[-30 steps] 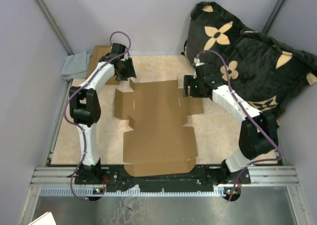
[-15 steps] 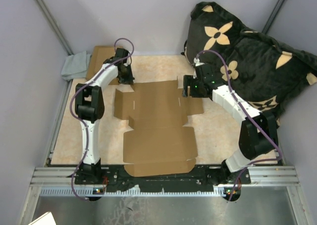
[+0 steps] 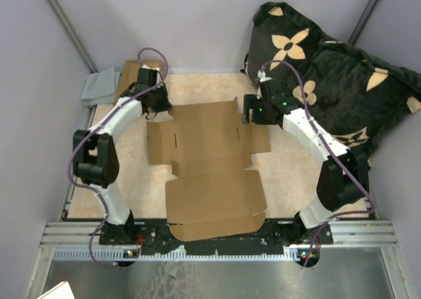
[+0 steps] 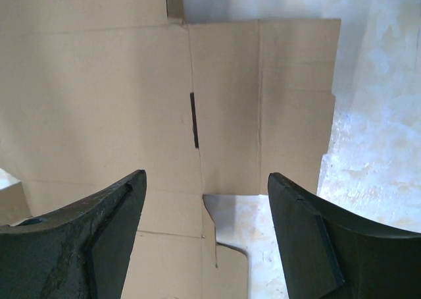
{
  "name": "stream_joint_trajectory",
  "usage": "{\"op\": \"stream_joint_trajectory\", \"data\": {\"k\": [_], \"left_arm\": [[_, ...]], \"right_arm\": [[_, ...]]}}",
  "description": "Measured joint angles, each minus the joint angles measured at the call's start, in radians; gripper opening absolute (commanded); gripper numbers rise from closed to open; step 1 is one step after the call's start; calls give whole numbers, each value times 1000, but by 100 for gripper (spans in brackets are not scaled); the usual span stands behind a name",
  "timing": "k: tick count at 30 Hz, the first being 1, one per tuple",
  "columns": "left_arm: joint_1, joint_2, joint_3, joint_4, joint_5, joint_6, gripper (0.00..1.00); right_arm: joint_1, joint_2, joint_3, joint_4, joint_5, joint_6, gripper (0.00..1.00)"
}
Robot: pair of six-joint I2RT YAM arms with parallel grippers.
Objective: Fold the paper box
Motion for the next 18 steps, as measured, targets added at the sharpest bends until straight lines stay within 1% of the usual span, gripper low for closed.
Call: {"op": "stream_joint_trajectory", "data": {"k": [3, 7, 13, 18], "left_arm": [[-1, -162, -126, 100, 23, 8, 0], [-10, -332, -239, 222, 52, 23, 0], [-41, -502, -386, 373, 71, 80, 0], [-56, -601, -493, 473, 82, 137, 0]], "right_arm": [[0, 0, 45, -17, -2, -8, 75], [0, 0, 100, -44, -6, -31, 75], [0, -7, 179, -123, -8, -74, 75], [0, -35, 272, -195, 2, -108, 74]]}}
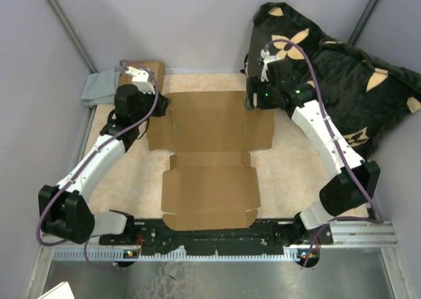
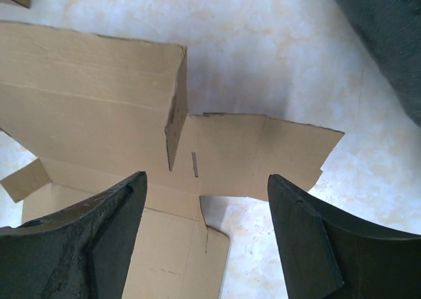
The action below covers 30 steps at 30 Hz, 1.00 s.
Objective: Fold the paper box
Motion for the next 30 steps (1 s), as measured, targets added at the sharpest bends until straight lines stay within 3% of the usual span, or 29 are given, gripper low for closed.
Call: {"op": "stream_joint_trajectory", "data": {"k": [6, 13, 30], "left_arm": [[-23, -111, -129, 124, 5, 53, 0], [-53, -225, -240, 251, 20, 111, 0], [-82, -358, -359, 408, 77, 196, 0]], "right_arm": [[0, -36, 56, -30, -16, -20, 65], [0, -33, 93, -77, -60, -30, 40], [0, 14, 170, -158, -112, -46, 37]]}}
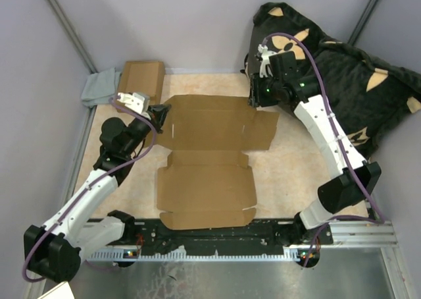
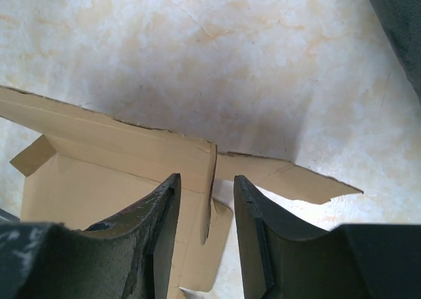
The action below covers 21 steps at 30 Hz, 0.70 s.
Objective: Fold the paper box
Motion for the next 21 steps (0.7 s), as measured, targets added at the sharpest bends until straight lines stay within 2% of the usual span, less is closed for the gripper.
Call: {"op": "stream_joint_trajectory", "data": {"k": [2, 5, 8, 9, 13, 15, 21], "left_arm": [[-2, -8, -3, 7, 5, 5, 0], [-4, -13, -3, 19, 7, 10, 0], [-6, -13, -3, 26, 6, 11, 0], [-6, -13, -3, 27, 6, 11, 4], [-8, -13, -3, 28, 5, 11, 42], [-8, -14, -3, 27, 1, 10, 54], [-8, -40, 23, -55, -20, 3, 64]], "right_arm": [[0, 7, 0, -3, -1, -2, 27], [0, 16, 0, -12, -6, -8, 0], [0, 22, 0, -23, -9, -11, 0], [0, 22, 0, -26, -9, -11, 0], [0, 22, -1, -30, -5, -8, 0], [0, 21, -6, -21, 3, 0, 0], [22, -3, -108, 75, 81, 24, 0]]}}
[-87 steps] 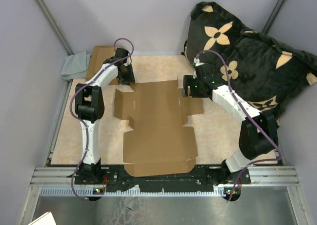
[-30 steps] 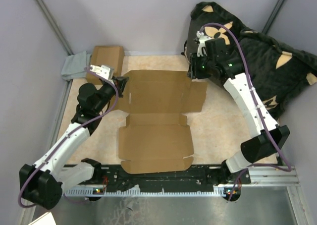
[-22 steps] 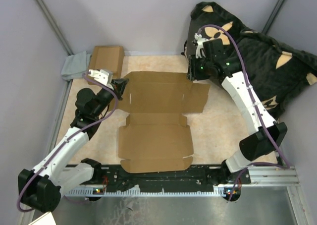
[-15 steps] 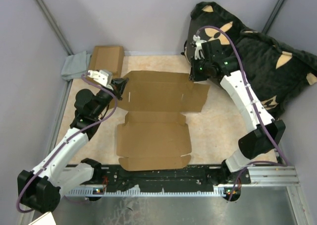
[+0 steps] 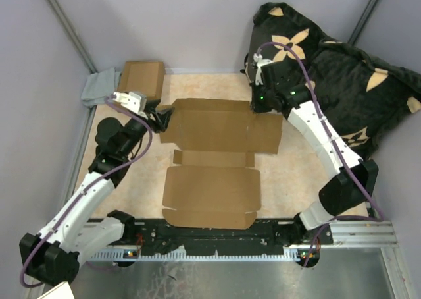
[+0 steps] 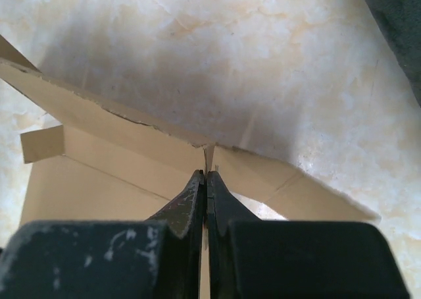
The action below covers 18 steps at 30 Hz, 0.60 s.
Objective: Fold the paper box
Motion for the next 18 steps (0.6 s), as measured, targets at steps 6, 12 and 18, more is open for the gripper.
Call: {"op": "stream_joint_trajectory", "data": {"k": [6, 12, 18], "left_arm": [[0, -39, 111, -167, -55, 1, 64], [-2, 21, 283, -396, -99, 1, 58], [-2, 41, 295, -551, -90, -43, 53]], "right_arm": [[135, -112, -234, 261, 122, -6, 0], [162, -254, -502, 565, 214, -1, 0], [182, -342, -702, 850, 305, -1, 0]]}}
